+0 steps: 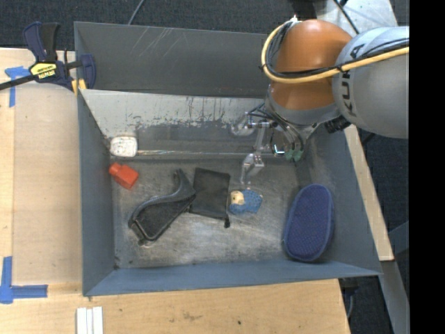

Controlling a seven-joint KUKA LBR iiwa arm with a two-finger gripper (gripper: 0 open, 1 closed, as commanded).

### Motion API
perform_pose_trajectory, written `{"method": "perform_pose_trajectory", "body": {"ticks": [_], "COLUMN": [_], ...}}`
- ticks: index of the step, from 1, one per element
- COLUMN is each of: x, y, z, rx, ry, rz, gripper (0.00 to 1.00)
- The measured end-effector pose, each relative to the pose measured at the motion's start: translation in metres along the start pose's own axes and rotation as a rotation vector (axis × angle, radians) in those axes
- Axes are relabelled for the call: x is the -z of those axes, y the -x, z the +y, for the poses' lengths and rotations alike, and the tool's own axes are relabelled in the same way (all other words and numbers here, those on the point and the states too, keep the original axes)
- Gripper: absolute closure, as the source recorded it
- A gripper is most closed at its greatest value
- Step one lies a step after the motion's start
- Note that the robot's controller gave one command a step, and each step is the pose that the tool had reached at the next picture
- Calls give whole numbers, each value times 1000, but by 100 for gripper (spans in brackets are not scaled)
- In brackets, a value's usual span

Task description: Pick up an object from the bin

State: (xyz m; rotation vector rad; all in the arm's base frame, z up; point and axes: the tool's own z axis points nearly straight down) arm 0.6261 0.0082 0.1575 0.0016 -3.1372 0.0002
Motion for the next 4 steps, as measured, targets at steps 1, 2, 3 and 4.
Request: {"method": "perform_pose_trajectory", "body": {"ticks": [1, 2, 3, 4], "x": [-82, -78, 42, 119], "y": [-42, -37, -33, -38], "z": [46, 48, 33, 0], "rx": [263, 261, 372, 538], "ry": [-4, 0, -2, -4], "rz": [-15, -38, -18, -16], "gripper": [0, 100, 100, 100]}}
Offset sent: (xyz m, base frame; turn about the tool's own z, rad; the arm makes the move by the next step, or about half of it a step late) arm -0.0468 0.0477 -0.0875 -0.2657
